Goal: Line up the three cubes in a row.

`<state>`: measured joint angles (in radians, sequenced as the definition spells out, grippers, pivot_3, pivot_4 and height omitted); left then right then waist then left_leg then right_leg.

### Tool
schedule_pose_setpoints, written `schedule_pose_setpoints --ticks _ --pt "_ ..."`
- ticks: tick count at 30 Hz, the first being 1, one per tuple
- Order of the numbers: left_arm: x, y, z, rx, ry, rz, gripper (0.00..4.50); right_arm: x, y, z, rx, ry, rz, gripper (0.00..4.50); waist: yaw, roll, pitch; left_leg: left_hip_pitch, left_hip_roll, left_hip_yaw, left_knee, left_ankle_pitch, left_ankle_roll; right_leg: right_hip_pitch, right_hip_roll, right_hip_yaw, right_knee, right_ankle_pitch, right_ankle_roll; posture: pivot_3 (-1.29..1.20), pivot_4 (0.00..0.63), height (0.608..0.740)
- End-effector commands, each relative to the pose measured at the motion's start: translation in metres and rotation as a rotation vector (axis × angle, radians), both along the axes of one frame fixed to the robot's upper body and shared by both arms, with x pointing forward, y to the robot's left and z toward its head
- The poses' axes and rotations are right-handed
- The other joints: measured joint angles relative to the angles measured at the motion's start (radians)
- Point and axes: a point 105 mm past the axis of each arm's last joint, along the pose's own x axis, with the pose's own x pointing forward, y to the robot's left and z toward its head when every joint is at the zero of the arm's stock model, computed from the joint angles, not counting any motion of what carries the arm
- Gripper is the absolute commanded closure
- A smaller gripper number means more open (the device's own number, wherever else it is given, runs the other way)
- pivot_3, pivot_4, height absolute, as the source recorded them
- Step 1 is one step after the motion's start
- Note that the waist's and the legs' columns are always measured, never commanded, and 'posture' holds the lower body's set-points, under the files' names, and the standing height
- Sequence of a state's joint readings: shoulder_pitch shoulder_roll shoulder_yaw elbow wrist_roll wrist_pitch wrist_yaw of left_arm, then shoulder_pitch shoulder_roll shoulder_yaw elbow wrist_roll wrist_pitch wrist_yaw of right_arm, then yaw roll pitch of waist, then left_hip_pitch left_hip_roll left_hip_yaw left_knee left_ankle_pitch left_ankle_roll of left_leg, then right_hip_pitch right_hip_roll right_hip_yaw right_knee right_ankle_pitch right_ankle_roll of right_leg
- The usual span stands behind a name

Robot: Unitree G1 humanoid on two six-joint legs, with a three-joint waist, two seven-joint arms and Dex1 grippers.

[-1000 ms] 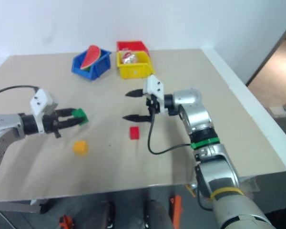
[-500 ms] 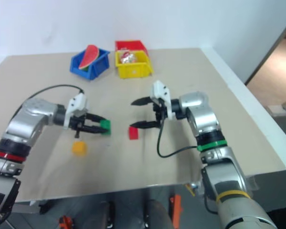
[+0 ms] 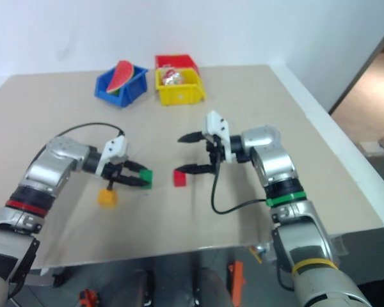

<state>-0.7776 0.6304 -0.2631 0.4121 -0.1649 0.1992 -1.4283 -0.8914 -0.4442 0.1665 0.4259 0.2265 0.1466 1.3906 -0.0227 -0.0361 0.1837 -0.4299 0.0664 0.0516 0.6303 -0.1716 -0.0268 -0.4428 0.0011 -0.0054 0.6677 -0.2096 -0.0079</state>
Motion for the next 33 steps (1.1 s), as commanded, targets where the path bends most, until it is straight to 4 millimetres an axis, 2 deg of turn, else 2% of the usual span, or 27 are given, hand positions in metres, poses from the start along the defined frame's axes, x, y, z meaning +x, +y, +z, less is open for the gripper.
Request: schedule_pose_setpoints --ticks 1,7,9,15,19,23,27,31,33 --pt "0.000 -0.005 0.005 -0.015 -0.025 -0.011 3.18 -0.003 -0.001 0.010 0.008 -0.055 0.011 0.00 0.000 0.000 0.000 0.000 0.000 0.000 0.000 0.000 0.000 0.000 0.000 0.000 0.000 0.000 0.000 0.00 0.150 0.740" --pt "0.000 -0.004 0.002 -0.001 -0.013 0.003 3.18 -0.003 -0.001 0.010 0.004 -0.055 0.009 0.00 -0.001 0.000 0.000 0.000 0.000 0.000 0.000 0.000 0.000 0.000 0.000 0.000 0.000 0.000 0.000 0.00 0.150 0.740" --pt "0.001 -0.003 0.002 0.003 -0.010 0.004 2.09 -0.003 -0.002 0.010 0.004 -0.055 0.007 0.00 -0.001 0.000 0.000 0.000 0.000 0.000 0.000 0.000 0.000 0.000 0.000 0.000 0.001 0.000 0.000 0.00 0.150 0.740" --pt "0.001 0.000 0.016 0.017 -0.061 -0.008 0.05 -0.001 -0.001 0.011 0.003 -0.054 0.006 0.00 -0.001 0.000 0.000 0.000 0.000 0.000 0.001 0.000 0.000 0.000 0.000 0.000 0.001 0.000 0.000 0.00 0.150 0.740" --pt "-0.002 0.006 0.034 0.015 -0.104 -0.013 0.01 -0.001 0.000 0.011 0.003 -0.055 0.006 0.00 -0.001 0.000 0.000 0.000 0.000 0.000 0.001 0.000 0.000 0.000 0.000 0.000 0.001 0.000 0.000 0.00 0.150 0.740" --pt "-0.011 0.023 0.070 -0.071 -0.147 0.081 0.01 -0.001 -0.002 0.011 0.007 -0.059 -0.003 0.00 -0.002 0.000 0.000 0.000 0.000 0.000 0.001 0.000 0.000 0.000 0.000 0.000 0.001 0.000 0.000 0.00 0.150 0.740" --pt "-0.034 0.039 0.086 -0.218 -0.142 0.257 0.01 -0.001 -0.005 0.012 0.013 -0.063 -0.013 0.00 -0.006 0.000 0.000 0.001 0.001 0.000 0.000 0.000 0.000 0.000 0.000 0.001 0.001 0.000 0.001 0.00 0.150 0.740" --pt "-0.054 0.044 0.094 -0.357 -0.248 0.466 0.01 -0.002 -0.008 0.009 0.015 -0.060 -0.018 0.00 -0.006 0.000 0.000 0.000 0.001 -0.001 0.000 0.000 0.000 0.001 -0.001 0.000 0.001 -0.001 0.001 0.00 0.150 0.740" --pt "-0.059 0.052 0.096 -0.466 -0.314 0.649 0.01 -0.003 -0.008 0.007 0.012 -0.057 -0.015 0.00 -0.002 0.000 0.000 0.000 0.001 -0.001 0.002 0.000 0.000 0.001 -0.001 -0.001 0.001 -0.001 0.001 0.00 0.150 0.740"
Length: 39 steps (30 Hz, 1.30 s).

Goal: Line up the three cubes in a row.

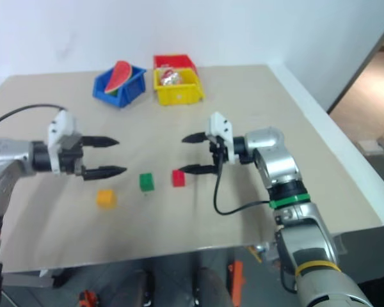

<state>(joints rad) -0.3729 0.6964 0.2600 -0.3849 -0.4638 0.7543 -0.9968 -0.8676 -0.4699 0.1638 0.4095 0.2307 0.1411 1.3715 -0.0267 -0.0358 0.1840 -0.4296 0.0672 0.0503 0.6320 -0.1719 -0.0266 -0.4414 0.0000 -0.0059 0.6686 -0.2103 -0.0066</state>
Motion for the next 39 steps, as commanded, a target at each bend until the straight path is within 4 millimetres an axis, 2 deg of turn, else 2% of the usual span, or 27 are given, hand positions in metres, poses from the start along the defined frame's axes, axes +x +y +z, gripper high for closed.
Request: schedule_pose_setpoints --ticks 1,6,9,15,19,23,36,37,38,39 --pt "-0.014 0.012 0.022 -0.142 -0.177 0.290 0.01 -0.003 0.000 0.009 0.015 -0.048 0.021 0.00 0.003 0.000 0.000 0.001 0.000 0.000 0.000 0.000 0.000 0.000 0.000 0.000 0.000 0.000 0.000 0.00 0.150 0.740" --pt "-0.038 0.008 -0.009 -0.199 -0.184 0.542 0.01 -0.002 0.004 0.007 0.005 -0.044 0.038 0.00 0.004 0.000 0.000 0.004 -0.001 0.002 0.002 0.000 0.000 0.004 -0.001 0.004 -0.001 0.003 0.002 0.00 0.150 0.740" --pt "-0.046 0.016 -0.030 -0.204 -0.162 0.697 0.01 -0.001 0.006 0.007 -0.002 -0.044 0.049 0.00 0.005 0.000 -0.001 0.005 -0.001 0.001 0.002 0.002 0.002 0.005 0.000 0.004 -0.001 0.004 -0.002 0.00 0.150 0.740" --pt "-0.049 0.029 -0.059 -0.218 -0.117 0.898 0.01 -0.003 0.006 0.008 -0.008 -0.037 0.064 0.00 0.005 0.000 -0.001 0.006 -0.003 0.000 0.002 0.002 0.003 0.004 0.000 0.005 -0.001 0.004 -0.007 0.00 0.150 0.740" --pt "-0.046 0.021 -0.074 -0.229 -0.060 0.888 0.01 -0.008 0.009 0.011 0.022 -0.008 0.081 0.00 0.005 0.000 -0.001 0.007 -0.004 0.001 0.002 0.002 0.003 0.004 0.000 0.007 -0.002 0.004 -0.007 0.00 0.150 0.740" --pt "-0.043 0.004 -0.086 -0.208 -0.020 0.800 0.01 -0.015 0.012 0.011 0.038 0.009 0.119 0.00 0.005 0.000 -0.001 0.006 -0.004 0.001 0.002 0.002 0.003 0.003 0.001 0.008 -0.002 0.004 -0.007 0.00 0.150 0.740" --pt "-0.042 0.007 -0.105 -0.191 0.062 0.829 0.01 -0.017 0.013 0.006 0.005 -0.015 0.142 0.00 0.005 0.000 0.000 0.005 -0.003 0.001 0.001 0.001 0.002 0.001 0.003 0.009 -0.002 0.003 -0.007 0.00 0.150 0.740" --pt "-0.042 0.007 -0.107 -0.188 0.071 0.827 0.41 -0.016 0.012 0.006 0.003 -0.016 0.142 0.00 0.005 0.000 0.000 0.005 -0.003 0.001 0.001 0.001 0.002 0.001 0.002 0.009 -0.002 0.003 -0.007 0.00 0.150 0.740" --pt "-0.042 0.007 -0.108 -0.185 0.074 0.827 0.52 -0.016 0.012 0.006 0.002 -0.017 0.142 0.00 0.005 0.000 0.000 0.005 -0.003 0.001 0.001 0.001 0.002 0.001 0.002 0.009 -0.002 0.003 -0.007 0.00 0.150 0.740" --pt "-0.042 0.007 -0.108 -0.183 0.075 0.828 0.82 -0.016 0.012 0.006 0.002 -0.017 0.142 0.00 0.005 0.000 0.000 0.005 -0.003 0.001 0.001 0.001 0.002 0.001 0.002 0.009 -0.003 0.003 -0.007 0.00 0.150 0.740"
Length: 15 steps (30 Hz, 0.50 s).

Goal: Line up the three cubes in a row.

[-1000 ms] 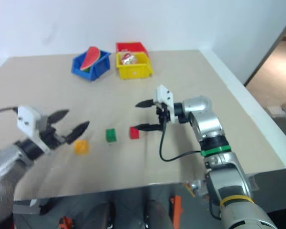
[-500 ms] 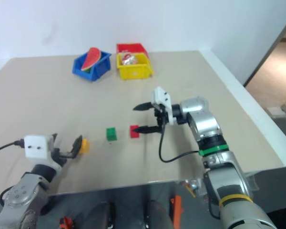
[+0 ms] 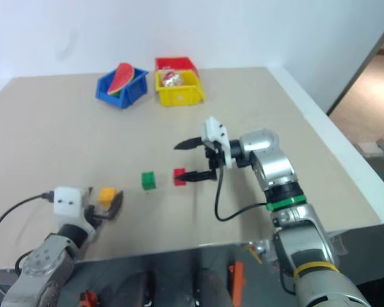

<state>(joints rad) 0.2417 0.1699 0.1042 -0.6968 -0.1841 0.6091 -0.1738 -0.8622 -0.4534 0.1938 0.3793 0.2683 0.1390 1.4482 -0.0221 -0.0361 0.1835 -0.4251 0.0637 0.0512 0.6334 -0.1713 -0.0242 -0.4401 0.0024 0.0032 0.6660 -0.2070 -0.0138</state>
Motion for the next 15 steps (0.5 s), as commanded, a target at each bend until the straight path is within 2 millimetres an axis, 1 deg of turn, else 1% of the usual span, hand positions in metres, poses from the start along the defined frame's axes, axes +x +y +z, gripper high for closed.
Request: schedule_pose_setpoints --ticks 1,7,11,15 --pt "0.000 0.000 0.004 0.006 -0.016 -0.003 1.10 -0.001 0.000 0.007 0.005 -0.037 0.013 0.00 0.000 0.000 0.000 0.000 0.000 0.000 0.000 0.000 0.000 0.000 0.000 0.000 0.000 0.000 0.000 0.00 0.150 0.740" --pt "0.002 0.002 0.005 0.034 -0.024 -0.012 3.16 -0.001 -0.001 0.006 -0.001 -0.041 0.010 0.00 0.000 0.000 0.000 0.000 0.000 0.000 0.000 0.000 0.000 0.000 0.000 0.000 0.000 0.000 0.000 0.00 0.150 0.740" --pt "0.003 0.002 0.006 0.038 -0.025 -0.037 3.17 0.000 -0.001 0.005 -0.004 -0.043 0.009 0.00 0.000 0.000 0.000 0.000 0.000 0.000 0.000 0.000 0.000 0.000 0.000 0.000 0.000 0.000 0.000 0.00 0.150 0.740" --pt "0.007 0.001 0.021 0.073 -0.090 -0.200 3.17 0.001 0.000 0.007 -0.001 -0.052 0.006 0.00 0.000 0.000 0.000 0.000 0.000 0.000 0.000 0.000 0.000 0.000 0.000 0.000 0.000 -0.001 -0.001 0.00 0.150 0.740"
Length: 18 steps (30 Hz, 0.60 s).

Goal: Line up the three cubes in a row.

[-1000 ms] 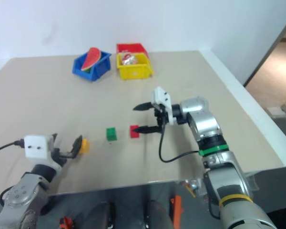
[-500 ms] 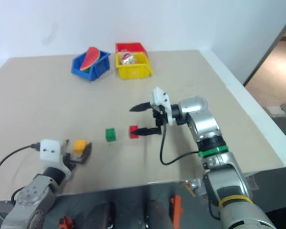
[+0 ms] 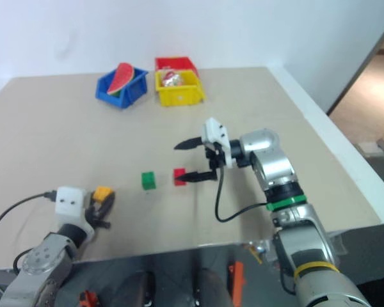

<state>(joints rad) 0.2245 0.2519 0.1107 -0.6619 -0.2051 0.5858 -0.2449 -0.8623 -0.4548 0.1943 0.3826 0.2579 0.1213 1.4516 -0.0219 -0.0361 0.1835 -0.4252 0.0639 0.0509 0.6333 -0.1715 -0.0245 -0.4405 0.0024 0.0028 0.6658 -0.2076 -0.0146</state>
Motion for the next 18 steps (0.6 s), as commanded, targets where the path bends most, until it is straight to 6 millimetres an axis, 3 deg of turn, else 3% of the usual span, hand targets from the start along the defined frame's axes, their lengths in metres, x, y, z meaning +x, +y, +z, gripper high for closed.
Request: schedule_pose_setpoints --ticks 1,5,8,13,18 --pt "0.006 0.000 0.026 0.022 -0.101 -0.179 3.17 0.001 0.001 0.008 0.008 -0.040 0.005 0.00 0.000 0.000 0.000 0.000 0.000 0.000 0.000 0.000 0.000 0.000 0.000 0.000 0.000 0.000 0.000 0.00 0.150 0.740" --pt "0.007 0.000 0.029 0.135 -0.074 -0.485 3.17 0.003 0.004 0.009 0.008 -0.051 0.009 0.00 0.000 0.000 0.000 0.000 0.000 -0.001 -0.001 0.000 0.000 -0.001 0.000 -0.001 0.000 -0.001 -0.002 0.00 0.150 0.740" --pt "0.010 0.015 0.028 0.197 -0.014 -0.621 3.17 0.004 0.006 0.011 0.010 -0.059 0.010 0.00 -0.001 0.001 0.000 0.000 0.001 0.001 -0.002 0.000 0.000 -0.002 0.000 -0.001 0.000 -0.001 -0.002 0.00 0.150 0.740" --pt "0.026 0.045 0.029 0.275 0.079 -0.755 3.17 0.005 0.005 0.013 0.007 -0.068 0.005 0.00 0.000 0.001 0.000 0.000 0.001 0.000 -0.006 0.000 0.000 -0.003 0.001 -0.003 -0.001 -0.002 -0.004 0.00 0.150 0.740" --pt "0.045 0.044 0.036 0.289 0.090 -0.846 3.17 0.005 0.003 0.015 0.003 -0.074 -0.005 0.00 0.001 0.001 0.000 0.000 0.001 0.000 -0.010 0.000 -0.001 -0.003 0.000 -0.003 -0.001 -0.003 0.000 0.00 0.150 0.740"
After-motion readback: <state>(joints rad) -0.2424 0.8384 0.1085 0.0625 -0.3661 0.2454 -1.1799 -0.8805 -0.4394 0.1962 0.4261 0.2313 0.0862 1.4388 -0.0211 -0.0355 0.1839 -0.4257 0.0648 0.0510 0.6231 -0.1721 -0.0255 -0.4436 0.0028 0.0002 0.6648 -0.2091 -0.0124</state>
